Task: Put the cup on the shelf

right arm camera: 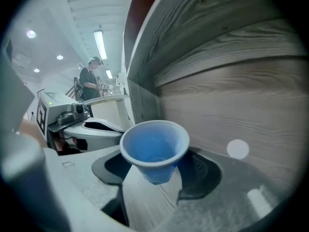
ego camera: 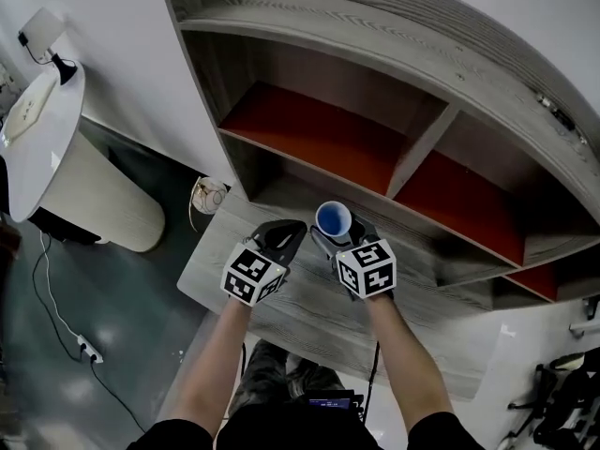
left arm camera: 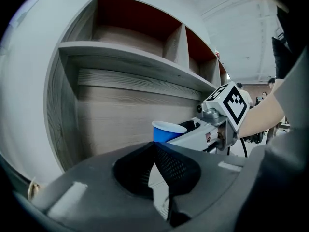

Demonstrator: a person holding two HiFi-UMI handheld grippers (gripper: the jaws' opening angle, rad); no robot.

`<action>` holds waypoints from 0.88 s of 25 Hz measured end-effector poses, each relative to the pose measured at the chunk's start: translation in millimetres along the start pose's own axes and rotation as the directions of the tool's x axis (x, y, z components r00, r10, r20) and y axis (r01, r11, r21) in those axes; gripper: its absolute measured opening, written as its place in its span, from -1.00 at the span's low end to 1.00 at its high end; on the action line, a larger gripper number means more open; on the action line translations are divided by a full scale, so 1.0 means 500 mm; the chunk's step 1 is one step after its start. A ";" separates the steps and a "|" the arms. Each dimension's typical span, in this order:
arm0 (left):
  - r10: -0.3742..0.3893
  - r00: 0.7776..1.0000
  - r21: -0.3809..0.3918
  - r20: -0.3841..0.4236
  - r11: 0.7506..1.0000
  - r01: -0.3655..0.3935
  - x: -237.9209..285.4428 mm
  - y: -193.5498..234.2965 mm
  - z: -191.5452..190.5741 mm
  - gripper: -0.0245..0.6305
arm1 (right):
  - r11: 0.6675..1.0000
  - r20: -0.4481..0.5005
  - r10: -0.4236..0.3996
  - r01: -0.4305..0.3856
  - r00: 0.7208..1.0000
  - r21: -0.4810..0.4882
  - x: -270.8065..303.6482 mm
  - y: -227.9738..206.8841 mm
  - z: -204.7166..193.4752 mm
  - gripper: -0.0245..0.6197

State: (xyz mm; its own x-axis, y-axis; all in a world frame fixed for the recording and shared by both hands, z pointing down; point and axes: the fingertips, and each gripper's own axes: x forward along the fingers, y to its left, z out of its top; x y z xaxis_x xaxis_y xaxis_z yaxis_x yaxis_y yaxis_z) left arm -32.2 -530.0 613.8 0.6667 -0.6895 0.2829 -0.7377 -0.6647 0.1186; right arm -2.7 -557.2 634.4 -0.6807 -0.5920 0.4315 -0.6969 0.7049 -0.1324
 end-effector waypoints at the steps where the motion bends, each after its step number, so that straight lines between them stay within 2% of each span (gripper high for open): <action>1: 0.005 1.000 -0.003 0.002 1.000 -0.005 0.006 0.008 -0.005 -0.93 | 1.000 -0.004 -0.002 0.002 1.000 0.001 0.013 -0.006 -0.005 -0.04; 10: 0.039 0.999 -0.028 -0.011 0.999 -0.040 0.046 0.063 -0.057 -0.93 | 1.000 -0.058 -0.017 0.017 0.998 -0.005 0.111 -0.047 -0.060 -0.04; 22: 0.038 0.999 -0.053 -0.011 0.998 -0.038 0.045 0.090 -0.110 -0.93 | 0.999 -0.082 -0.051 0.050 0.995 -0.004 0.206 -0.073 -0.099 -0.04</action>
State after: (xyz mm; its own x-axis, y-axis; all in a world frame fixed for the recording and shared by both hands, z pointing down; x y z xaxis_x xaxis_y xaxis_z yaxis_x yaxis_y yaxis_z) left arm -56.3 -559.6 677.8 0.6371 -0.7110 0.2977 -0.7674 -0.6216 0.1575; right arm -36.4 -624.6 727.8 -0.6240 -0.5930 0.5089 -0.7295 0.6755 -0.1073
